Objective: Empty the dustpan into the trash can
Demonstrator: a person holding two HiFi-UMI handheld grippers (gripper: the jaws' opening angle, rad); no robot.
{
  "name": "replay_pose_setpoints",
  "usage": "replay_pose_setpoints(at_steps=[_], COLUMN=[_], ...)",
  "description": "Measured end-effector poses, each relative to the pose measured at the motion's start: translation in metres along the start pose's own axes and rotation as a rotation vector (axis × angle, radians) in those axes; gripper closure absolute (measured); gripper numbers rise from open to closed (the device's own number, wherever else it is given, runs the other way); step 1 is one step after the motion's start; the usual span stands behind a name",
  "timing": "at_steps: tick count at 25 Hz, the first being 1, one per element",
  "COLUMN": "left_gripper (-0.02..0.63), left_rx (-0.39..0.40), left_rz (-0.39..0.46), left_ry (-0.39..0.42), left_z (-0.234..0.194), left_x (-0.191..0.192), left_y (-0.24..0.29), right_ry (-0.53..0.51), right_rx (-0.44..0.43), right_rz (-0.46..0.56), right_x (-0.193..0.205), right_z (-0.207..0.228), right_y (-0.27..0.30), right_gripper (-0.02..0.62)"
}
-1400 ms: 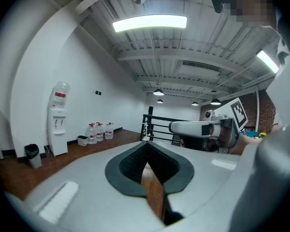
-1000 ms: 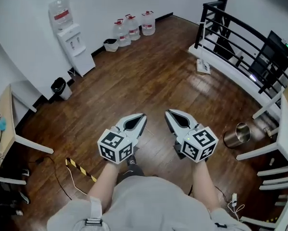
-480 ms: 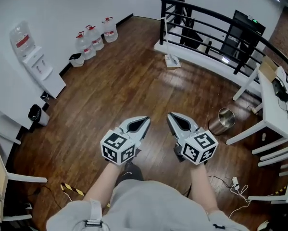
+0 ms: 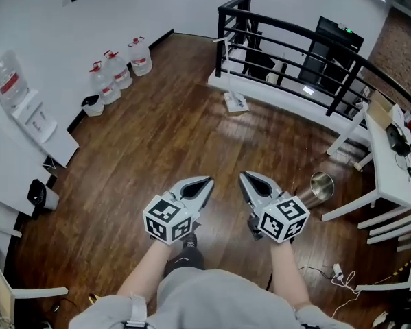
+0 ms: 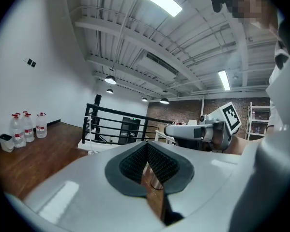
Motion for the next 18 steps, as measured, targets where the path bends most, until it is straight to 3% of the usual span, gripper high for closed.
replay_pose_setpoints(at_steps=[5, 11, 18], left_gripper=[0.6, 0.6, 0.601], left_rx=[0.026, 0.074, 0.086], left_rz=[-0.012, -0.038, -0.075], left_ry=[0.001, 0.02, 0.02], left_z=[-0.099, -0.188, -0.266], left_x=[-0.034, -0.07, -0.084], left_y=[0.033, 0.086, 0.195], right_ry=[-0.016, -0.003, 0.015], right_rx=[0.052, 0.112, 0.131], right_rz=[-0.012, -0.01, 0.015], right_x=[-0.028, -0.052, -0.065], right_z=[0.032, 0.082, 0.188], right_y=[0.093, 0.174, 0.248], right_gripper=[0.597, 0.597, 0.597])
Point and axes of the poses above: the fingertips, and each gripper's own axes: y forward along the fingers, z to its right, x out of its underside, the point moved 5 cm from there along -y, backward along the fingers, and after that the axes turned 1 degree about -y, right-handed, at the moved point
